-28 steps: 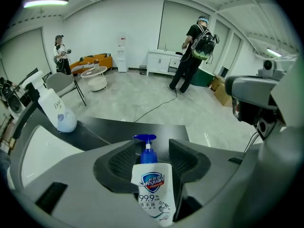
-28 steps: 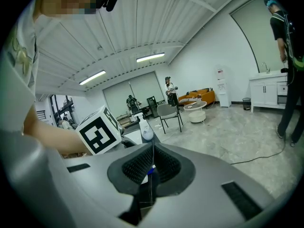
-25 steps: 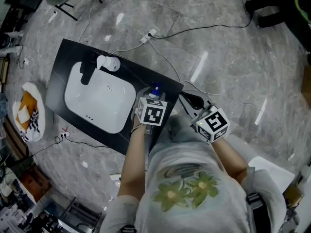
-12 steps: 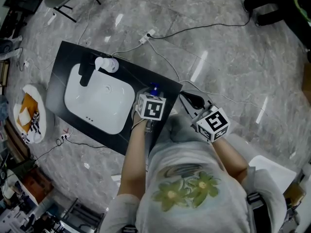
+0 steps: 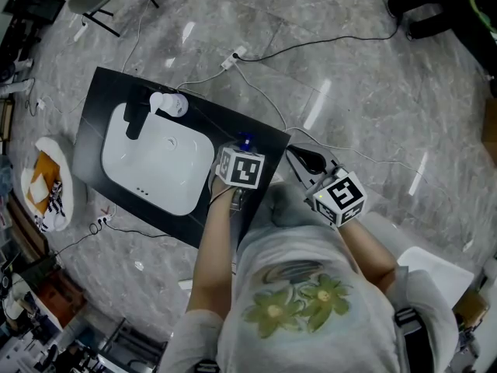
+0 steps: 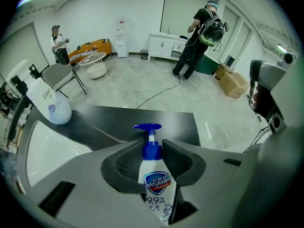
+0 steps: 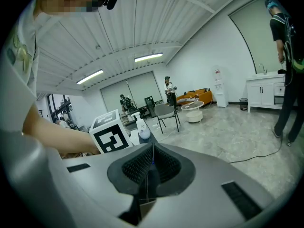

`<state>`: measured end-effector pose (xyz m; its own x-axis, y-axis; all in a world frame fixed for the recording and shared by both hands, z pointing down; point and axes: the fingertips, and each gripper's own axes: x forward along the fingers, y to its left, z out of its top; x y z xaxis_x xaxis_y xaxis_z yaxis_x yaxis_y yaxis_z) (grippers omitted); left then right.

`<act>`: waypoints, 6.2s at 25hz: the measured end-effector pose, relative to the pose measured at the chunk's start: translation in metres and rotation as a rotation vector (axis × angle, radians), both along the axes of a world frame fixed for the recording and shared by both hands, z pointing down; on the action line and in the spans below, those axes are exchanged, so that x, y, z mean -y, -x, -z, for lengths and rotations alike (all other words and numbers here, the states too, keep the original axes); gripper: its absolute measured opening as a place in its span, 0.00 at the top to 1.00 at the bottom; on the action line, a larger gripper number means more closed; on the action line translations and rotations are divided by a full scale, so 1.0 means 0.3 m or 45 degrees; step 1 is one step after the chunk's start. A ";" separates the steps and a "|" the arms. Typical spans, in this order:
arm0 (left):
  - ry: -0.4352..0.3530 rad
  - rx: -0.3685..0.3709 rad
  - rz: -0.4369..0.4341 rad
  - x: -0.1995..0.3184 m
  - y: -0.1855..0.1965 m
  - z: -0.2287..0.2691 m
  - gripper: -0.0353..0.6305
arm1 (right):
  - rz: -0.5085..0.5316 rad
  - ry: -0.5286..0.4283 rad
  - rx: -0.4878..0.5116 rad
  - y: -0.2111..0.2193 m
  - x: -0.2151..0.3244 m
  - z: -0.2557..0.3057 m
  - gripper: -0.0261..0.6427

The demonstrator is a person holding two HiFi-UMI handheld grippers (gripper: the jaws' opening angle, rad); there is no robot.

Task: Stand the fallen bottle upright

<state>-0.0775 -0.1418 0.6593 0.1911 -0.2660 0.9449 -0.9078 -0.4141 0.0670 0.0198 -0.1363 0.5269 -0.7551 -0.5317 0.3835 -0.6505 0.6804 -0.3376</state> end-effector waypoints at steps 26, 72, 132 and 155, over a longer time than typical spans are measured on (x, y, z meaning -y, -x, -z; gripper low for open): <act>-0.132 -0.034 -0.028 -0.023 -0.002 0.057 0.74 | -0.004 -0.028 -0.011 0.010 -0.053 0.039 0.90; -0.445 -0.128 0.036 -0.027 -0.009 0.307 0.74 | 0.013 -0.094 -0.036 0.001 -0.185 0.123 0.90; -0.826 -0.270 0.093 -0.173 0.057 0.429 0.75 | 0.113 -0.108 -0.073 0.080 -0.276 0.136 0.90; -0.899 -0.276 0.184 -0.169 0.057 0.429 0.75 | 0.133 -0.104 -0.058 0.071 -0.279 0.140 0.90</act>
<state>-0.0945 -0.0911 0.5306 0.2702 -0.8314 0.4856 -0.9532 -0.3022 0.0131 -0.0016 -0.0526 0.4850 -0.7909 -0.4817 0.3775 -0.5879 0.7693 -0.2501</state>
